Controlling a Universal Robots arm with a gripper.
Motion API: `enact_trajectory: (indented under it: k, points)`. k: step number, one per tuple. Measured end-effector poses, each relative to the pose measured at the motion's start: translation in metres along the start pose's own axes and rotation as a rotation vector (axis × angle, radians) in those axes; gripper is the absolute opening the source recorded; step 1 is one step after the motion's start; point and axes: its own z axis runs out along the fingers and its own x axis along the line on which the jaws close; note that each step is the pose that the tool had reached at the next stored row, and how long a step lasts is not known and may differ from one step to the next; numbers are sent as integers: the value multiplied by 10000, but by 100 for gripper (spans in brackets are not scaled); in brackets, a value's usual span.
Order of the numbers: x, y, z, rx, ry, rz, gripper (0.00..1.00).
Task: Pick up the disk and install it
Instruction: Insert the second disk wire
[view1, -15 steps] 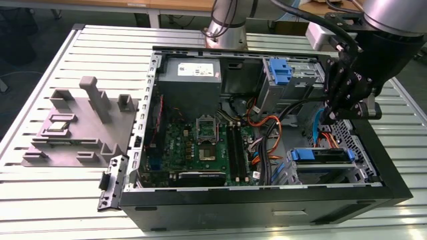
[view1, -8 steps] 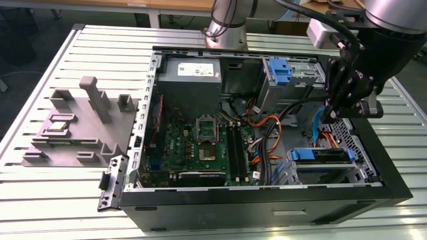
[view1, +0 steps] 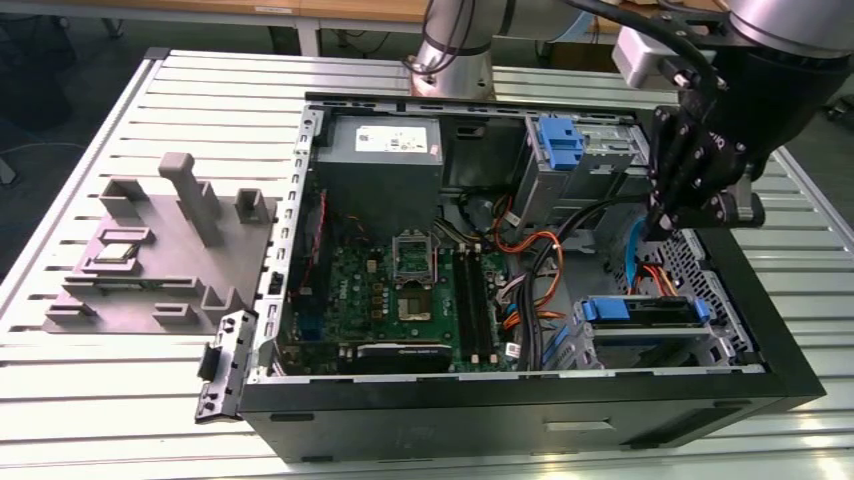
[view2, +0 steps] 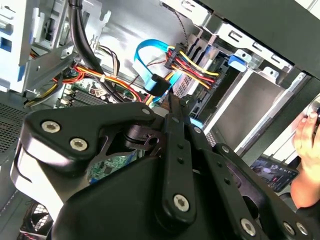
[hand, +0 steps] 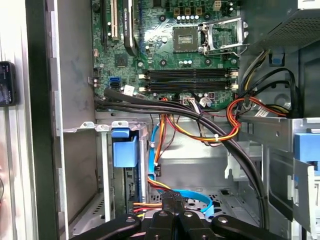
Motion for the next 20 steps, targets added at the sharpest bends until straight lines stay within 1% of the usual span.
enact_trajectory:
  k: [5, 20]
  points:
    - [-75, 3, -2, 0, -1, -1, 10]
    - [-85, 4, -3, 0, 0, -1, 10]
